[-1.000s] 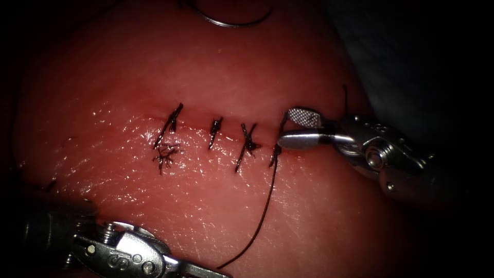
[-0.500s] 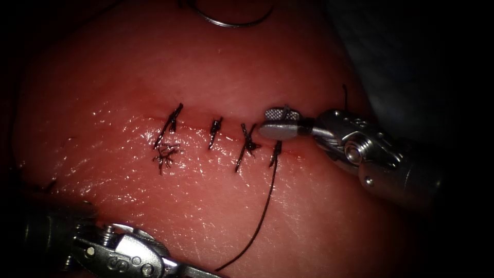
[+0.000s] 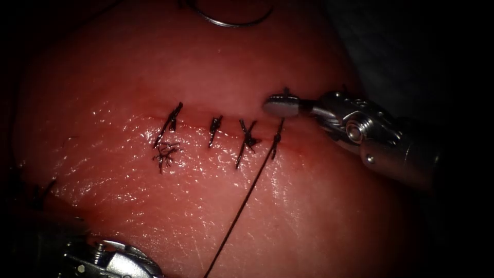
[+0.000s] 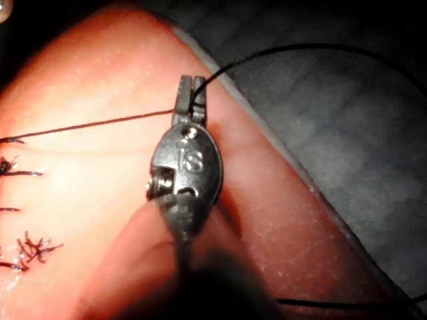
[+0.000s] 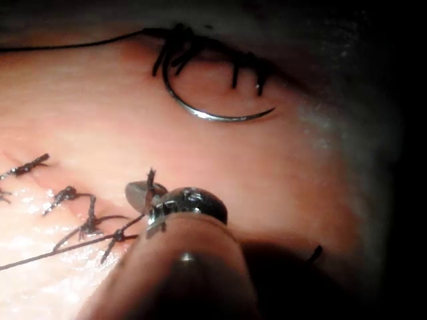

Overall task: Wound Closure
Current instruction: Pull the right gripper up and the left gripper down to tighten the suture

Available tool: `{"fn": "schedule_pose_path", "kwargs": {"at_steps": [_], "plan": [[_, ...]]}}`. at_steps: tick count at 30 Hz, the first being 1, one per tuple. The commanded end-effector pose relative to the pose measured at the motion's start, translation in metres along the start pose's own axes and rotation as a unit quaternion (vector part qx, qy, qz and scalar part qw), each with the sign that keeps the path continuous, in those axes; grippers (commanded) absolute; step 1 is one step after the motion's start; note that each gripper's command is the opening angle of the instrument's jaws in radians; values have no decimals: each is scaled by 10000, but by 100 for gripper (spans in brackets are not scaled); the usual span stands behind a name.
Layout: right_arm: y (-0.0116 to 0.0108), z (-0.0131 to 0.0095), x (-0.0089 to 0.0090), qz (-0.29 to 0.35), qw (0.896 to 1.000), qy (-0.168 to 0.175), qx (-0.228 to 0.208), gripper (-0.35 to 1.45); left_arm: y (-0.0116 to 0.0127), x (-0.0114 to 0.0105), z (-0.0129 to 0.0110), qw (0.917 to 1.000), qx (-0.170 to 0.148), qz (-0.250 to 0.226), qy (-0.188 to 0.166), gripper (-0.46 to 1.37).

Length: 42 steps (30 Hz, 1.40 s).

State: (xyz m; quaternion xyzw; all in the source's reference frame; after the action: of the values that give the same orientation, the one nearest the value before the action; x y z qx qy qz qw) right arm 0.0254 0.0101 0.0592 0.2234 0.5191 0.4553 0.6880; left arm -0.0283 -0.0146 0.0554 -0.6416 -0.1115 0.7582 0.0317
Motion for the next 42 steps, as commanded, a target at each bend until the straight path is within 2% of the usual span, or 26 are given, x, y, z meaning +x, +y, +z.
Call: {"fn": "schedule_pose_path", "kwargs": {"at_steps": [1,7,11,21,28,29,30,32,33,37,42], "plan": [[1,0,-1,-12,10000,3,-8,-35,2,-2,0,10000,-9,-17,-7,-35],[2,1,-16,-113,9999,12,56,-35,21,-11,2,10000,-35,-31,-47,-35],[3,-1,-16,-206,9998,-3,84,-35,27,-15,5,10000,-29,-31,-52,-35],[7,-4,-13,-234,9997,11,36,-35,26,-15,6,10000,-28,-61,-48,-35],[5,-5,-15,-242,9997,51,-69,-35,15,-8,3,9999,-18,-110,-18,-35],[4,-5,-16,-65,9999,61,-70,-27,12,-6,2,9999,-14,-125,-9,-35],[2,-6,-17,-9,9999,105,-51,18,9,-3,2,9999,-2,-110,11,-35],[0,-6,-19,101,9997,204,-4,77,5,0,1,9999,-9,-101,30,-35],[-2,-6,-20,97,9997,243,18,101,2,3,1,10000,-5,-86,39,-35],[-6,-9,-23,88,9994,335,65,123,-6,8,0,9999,41,-92,51,-35],[-10,-12,-23,98,9991,393,-88,130,-17,14,-4,9999,128,-50,71,-35]]}}
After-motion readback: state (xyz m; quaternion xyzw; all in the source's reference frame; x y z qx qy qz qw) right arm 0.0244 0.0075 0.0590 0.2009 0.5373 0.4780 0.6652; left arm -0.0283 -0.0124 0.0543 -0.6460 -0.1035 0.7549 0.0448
